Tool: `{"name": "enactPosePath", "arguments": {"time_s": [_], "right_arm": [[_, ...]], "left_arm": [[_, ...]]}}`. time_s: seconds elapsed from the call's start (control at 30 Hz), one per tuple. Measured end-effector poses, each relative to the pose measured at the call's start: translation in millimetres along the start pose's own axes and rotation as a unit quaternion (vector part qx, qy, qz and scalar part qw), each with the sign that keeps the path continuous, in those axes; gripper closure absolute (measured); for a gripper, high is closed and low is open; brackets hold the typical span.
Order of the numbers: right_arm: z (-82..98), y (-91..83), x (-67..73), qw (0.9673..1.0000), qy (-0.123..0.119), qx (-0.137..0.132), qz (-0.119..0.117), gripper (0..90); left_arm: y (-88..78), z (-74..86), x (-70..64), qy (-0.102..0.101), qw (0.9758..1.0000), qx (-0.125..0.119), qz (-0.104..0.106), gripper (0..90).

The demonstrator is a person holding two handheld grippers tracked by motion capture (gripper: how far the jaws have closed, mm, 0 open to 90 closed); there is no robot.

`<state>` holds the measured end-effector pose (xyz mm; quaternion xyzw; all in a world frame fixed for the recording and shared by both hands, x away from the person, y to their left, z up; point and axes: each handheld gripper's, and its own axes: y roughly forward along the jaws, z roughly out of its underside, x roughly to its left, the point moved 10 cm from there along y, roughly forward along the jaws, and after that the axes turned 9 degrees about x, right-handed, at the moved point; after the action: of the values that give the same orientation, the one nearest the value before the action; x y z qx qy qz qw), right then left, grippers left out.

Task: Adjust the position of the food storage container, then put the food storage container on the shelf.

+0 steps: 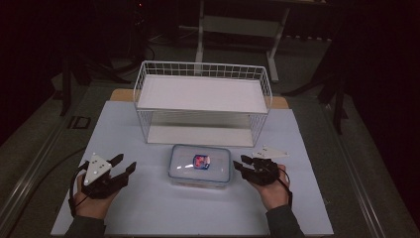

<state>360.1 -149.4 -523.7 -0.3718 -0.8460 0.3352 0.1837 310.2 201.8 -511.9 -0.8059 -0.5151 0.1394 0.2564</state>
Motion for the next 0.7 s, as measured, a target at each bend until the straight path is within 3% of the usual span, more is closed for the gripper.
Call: {"name": "enactPosePath", "arguments": {"time_s": [0.07,0.1,0.17,0.27,0.3,0.33,0.4,0.43,0.5,0.53,0.6,0.7], "right_arm": [[-1.2,-0.4,0.9,1.0000,0.004,-0.003,-0.005,57.7],[-3.2,-0.2,1.4,0.9998,0.017,-0.006,-0.011,50.0],[-3.5,0.1,1.7,0.9996,0.022,-0.006,-0.014,50.0],[-2.9,1.3,1.8,0.9993,0.032,-0.003,-0.022,46.7],[-2.9,1.7,1.8,0.9991,0.035,-0.003,-0.026,45.9],[-3.1,2.1,1.9,0.9988,0.039,-0.004,-0.028,44.9],[-3.0,2.6,2.3,0.9986,0.042,-0.003,-0.033,44.6],[-2.6,4.1,3.2,0.9982,0.046,-0.001,-0.038,43.0],[-1.1,6.2,4.1,0.9979,0.050,0.004,-0.041,42.7],[-1.1,6.2,4.1,0.9979,0.050,0.004,-0.041,42.7],[0.2,8.7,6.1,0.9973,0.054,0.008,-0.049,42.3],[1.7,13.4,9.7,0.9946,0.072,0.013,-0.073,40.4]], "left_arm": [[0.0,0.0,0.0,0.000,1.0000,0.000,0.000,47.6],[2.9,-2.3,-5.4,-0.006,0.9999,0.002,0.014,46.6],[2.9,-2.3,-5.4,-0.006,0.9999,0.002,0.014,45.9],[8.9,-11.7,-18.7,-0.023,0.9986,-0.002,0.047,43.6],[8.9,-11.7,-18.7,-0.023,0.9986,-0.002,0.047,43.4],[12.5,-16.4,-25.3,-0.029,0.9974,-0.001,0.066,43.1],[12.5,-16.4,-25.3,-0.029,0.9974,-0.001,0.066,42.7],[21.7,-21.6,-36.4,-0.033,0.9953,0.009,0.090,40.5],[30.1,-25.1,-46.3,-0.041,0.9927,0.016,0.113,38.4],[30.1,-25.1,-46.3,-0.041,0.9927,0.016,0.113,37.2],[44.3,-28.8,-60.5,-0.043,0.9900,0.032,0.130,36.4],[56.2,-31.5,-71.0,-0.055,0.9865,0.041,0.149,34.5]]}}
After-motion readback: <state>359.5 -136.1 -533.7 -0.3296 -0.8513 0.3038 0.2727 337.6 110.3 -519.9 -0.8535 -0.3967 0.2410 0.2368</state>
